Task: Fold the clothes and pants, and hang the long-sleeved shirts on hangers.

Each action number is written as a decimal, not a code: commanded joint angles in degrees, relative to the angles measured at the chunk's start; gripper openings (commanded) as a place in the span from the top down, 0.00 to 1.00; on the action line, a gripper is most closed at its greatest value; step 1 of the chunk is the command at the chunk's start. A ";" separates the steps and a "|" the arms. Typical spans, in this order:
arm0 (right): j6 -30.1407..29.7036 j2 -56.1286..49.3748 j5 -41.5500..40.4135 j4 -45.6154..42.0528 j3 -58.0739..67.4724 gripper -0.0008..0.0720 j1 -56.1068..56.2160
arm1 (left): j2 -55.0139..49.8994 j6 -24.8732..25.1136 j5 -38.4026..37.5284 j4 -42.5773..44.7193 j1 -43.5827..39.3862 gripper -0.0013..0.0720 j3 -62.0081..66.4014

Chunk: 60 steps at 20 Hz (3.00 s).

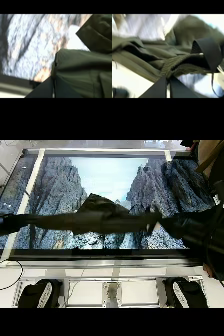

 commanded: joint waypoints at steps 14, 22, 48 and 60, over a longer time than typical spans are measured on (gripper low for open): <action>10.27 -13.44 -8.37 -16.76 -12.04 0.96 0.00 | -41.53 -9.01 36.63 2.82 -17.77 0.98 6.99; 8.66 -39.43 -24.52 -14.73 -12.02 0.96 0.00 | -57.07 -9.64 40.79 3.37 -17.81 0.98 16.41; 14.56 -12.28 8.44 -31.15 1.44 0.14 -3.65 | -25.64 -3.32 28.30 2.78 -20.06 0.15 16.39; -26.38 -32.54 -0.26 23.93 -37.16 0.03 -35.28 | -25.53 -1.99 26.38 2.71 -20.09 0.16 16.39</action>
